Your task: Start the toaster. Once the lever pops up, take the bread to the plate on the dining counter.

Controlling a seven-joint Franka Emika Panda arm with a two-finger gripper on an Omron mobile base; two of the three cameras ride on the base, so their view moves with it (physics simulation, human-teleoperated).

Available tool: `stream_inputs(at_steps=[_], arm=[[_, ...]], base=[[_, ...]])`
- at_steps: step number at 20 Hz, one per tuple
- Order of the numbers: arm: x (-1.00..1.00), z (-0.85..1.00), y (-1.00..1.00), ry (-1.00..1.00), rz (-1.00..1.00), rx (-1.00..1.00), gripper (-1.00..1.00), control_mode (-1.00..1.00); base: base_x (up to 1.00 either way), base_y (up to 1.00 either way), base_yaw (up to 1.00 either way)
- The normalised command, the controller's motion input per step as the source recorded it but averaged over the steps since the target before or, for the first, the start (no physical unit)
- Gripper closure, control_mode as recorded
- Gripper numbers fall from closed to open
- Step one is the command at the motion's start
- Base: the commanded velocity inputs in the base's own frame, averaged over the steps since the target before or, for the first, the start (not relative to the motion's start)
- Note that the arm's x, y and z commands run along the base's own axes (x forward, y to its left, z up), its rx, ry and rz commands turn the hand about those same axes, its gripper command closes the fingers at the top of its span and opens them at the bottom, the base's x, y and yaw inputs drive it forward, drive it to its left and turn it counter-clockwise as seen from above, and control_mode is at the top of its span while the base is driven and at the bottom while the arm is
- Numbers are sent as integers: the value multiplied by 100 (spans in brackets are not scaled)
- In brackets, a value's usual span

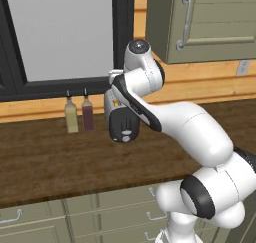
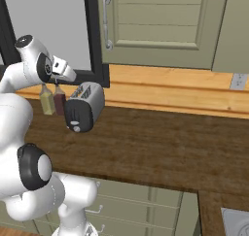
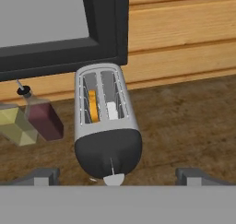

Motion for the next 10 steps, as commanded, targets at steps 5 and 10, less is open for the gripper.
stream_inputs(at_steps=[5, 10], arm=[[0, 0, 0, 0, 0, 0, -100, -100], [0, 0, 0, 0, 0, 0, -100, -100]], base=[[0, 0, 0], [0, 0, 0]])
